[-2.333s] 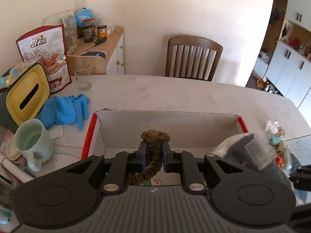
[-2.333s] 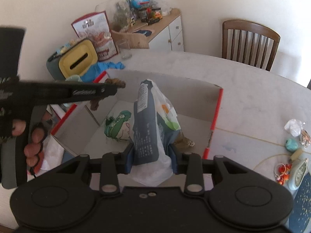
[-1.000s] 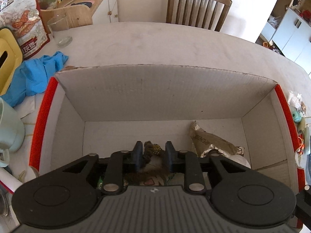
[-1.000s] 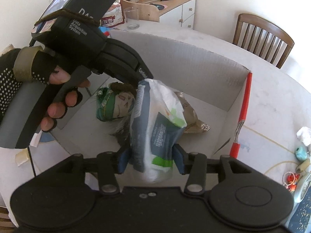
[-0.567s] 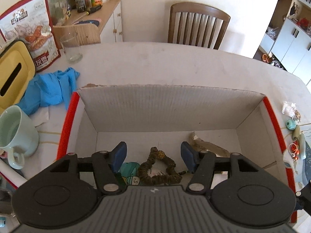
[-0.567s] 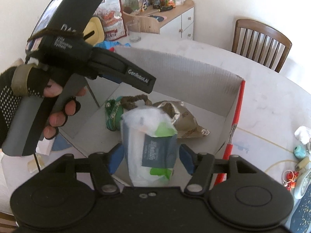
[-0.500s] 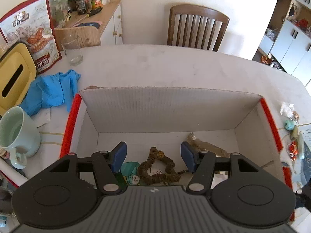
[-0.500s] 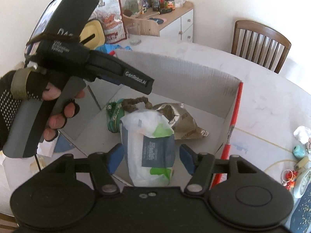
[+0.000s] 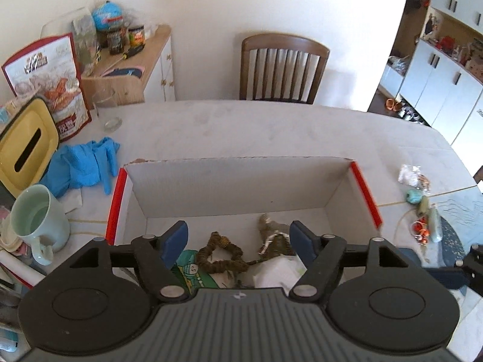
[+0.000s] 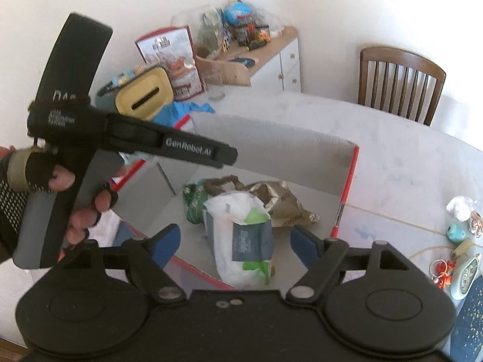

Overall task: Organize objects
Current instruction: 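Withdraw both tools from the box toward the remaining table items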

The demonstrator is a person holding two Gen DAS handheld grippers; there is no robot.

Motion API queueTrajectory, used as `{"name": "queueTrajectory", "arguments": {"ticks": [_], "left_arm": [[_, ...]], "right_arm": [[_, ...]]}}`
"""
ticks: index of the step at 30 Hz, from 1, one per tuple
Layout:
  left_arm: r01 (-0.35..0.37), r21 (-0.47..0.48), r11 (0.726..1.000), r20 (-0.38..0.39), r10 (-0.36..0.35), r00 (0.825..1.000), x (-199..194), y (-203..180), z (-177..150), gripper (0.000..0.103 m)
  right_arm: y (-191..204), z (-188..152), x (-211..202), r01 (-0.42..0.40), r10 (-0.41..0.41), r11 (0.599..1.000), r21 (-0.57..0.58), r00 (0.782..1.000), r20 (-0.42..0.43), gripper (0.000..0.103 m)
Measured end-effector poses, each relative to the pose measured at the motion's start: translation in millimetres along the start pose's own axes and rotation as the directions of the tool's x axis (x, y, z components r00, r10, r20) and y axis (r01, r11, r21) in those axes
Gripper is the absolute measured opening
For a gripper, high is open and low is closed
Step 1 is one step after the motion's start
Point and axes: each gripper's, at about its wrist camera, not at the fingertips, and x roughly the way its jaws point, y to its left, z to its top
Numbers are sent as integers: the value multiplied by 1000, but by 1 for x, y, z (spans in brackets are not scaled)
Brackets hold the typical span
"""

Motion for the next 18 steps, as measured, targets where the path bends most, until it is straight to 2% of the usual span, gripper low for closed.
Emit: {"name": "queueTrajectory", "arguments": {"ticks": [7, 9, 14, 18], "left_arm": [[19, 15, 1000, 38, -19, 999, -25, -19, -7, 82], [28, 14, 1000, 47, -28, 999, -31, -24, -10, 82], [50, -3, 999, 58, -50, 997, -42, -37, -18, 82], [36, -15, 999, 71, -35, 997, -48, -53, -24, 88]], "right_arm": [[-5, -4, -25, -37, 36, 999, 19, 998, 56, 92], [-9, -7, -32, -37, 35, 999, 24, 997, 75, 99], [-23, -17, -48, -36, 32, 998, 43, 994, 104, 101], [-41, -29, -61, -33, 25, 997, 63, 992, 120, 101]]}}
